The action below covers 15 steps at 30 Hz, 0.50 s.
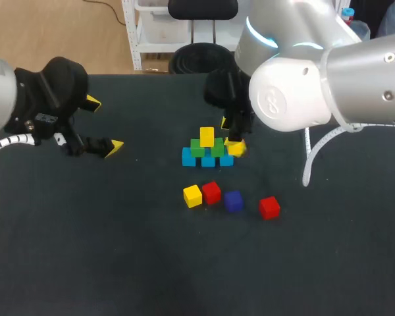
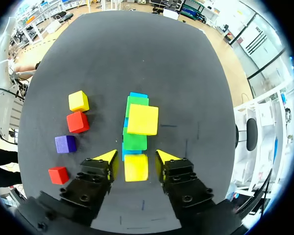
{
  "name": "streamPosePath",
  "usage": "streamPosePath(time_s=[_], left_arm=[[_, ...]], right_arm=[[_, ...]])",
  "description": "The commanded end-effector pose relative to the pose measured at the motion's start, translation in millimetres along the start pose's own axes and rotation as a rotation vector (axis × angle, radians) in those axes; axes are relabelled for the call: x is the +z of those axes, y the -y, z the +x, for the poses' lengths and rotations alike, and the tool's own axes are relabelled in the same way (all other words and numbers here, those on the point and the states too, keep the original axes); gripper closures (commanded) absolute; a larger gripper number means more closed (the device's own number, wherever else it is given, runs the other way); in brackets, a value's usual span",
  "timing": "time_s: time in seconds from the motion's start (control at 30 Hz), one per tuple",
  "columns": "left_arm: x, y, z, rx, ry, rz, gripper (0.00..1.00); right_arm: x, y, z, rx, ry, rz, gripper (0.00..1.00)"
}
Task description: Place the blue cubes, place green cubes on the blue cubes, place the yellow cubes on the green cubes, then place the red cubes on the yellow cubes, and place purple cube on the red cubes.
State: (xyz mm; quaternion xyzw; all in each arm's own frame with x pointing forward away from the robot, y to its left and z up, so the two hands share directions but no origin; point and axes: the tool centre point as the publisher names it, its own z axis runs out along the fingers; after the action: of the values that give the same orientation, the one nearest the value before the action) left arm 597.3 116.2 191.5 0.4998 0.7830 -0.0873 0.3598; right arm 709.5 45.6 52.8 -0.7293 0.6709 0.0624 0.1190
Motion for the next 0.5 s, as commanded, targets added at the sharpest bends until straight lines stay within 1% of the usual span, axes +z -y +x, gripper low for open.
streamPosePath(time_s=[0.03, 0.1, 0.23, 0.3, 0.37, 0.5], left_arm=[[0, -0.9, 1.1, 0.002, 0.004, 0.002, 0.0], [0, -0.9, 1.1, 0.002, 0.004, 0.002, 0.0], [0, -0.9, 1.1, 0.002, 0.004, 0.002, 0.0], [0, -0.9, 1.1, 0.002, 0.004, 0.002, 0.0], [0, -0.9, 1.1, 0.002, 0.004, 0.002, 0.0], [0, -0.9, 1.1, 0.002, 0.004, 0.002, 0.0]], right_arm=[[-2, -3, 1, 0.0, 0.004, 0.009, 0.38], [-3, -3, 2, 0.001, 0.005, 0.011, 0.33], [-7, -4, 5, 0.005, 0.007, 0.017, 0.21], [-11, -4, 9, 0.009, 0.013, 0.019, 0.17], [-12, -4, 14, 0.014, 0.014, 0.022, 0.09], [-12, -2, 25, 0.033, 0.0, 0.031, 0.04]])
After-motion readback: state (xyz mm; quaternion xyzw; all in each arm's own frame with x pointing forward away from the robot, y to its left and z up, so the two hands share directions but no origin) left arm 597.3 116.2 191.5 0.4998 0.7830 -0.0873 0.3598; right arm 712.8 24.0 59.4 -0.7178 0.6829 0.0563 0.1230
